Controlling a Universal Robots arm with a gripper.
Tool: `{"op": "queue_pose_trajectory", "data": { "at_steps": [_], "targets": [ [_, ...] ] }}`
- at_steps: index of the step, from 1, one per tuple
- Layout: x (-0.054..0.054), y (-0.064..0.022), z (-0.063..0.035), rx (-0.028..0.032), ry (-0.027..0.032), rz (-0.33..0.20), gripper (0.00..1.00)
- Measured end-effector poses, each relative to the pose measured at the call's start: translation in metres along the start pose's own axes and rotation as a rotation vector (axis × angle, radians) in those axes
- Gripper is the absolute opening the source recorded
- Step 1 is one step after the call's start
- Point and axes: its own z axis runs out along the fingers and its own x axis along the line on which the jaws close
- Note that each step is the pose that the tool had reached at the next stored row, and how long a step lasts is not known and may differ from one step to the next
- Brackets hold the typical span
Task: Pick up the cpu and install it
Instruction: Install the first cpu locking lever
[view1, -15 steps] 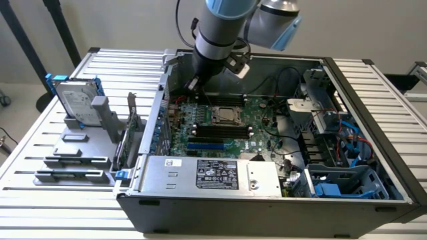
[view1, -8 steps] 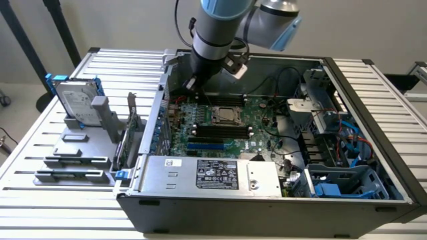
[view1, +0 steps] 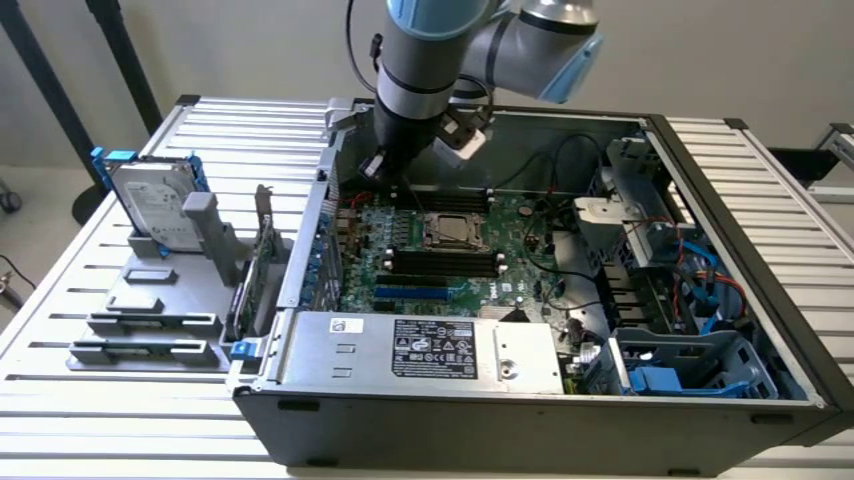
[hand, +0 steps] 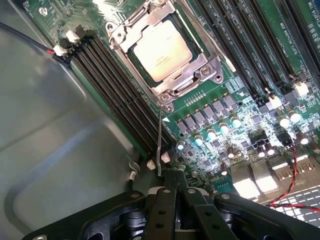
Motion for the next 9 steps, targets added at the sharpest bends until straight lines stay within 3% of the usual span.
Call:
{"op": "queue_pose_trajectory", "data": {
  "at_steps": [9],
  "targets": [
    [0.0006,-0.0004,0.0004,-0.0153,0.022,0.051,0.11]
  ]
}}
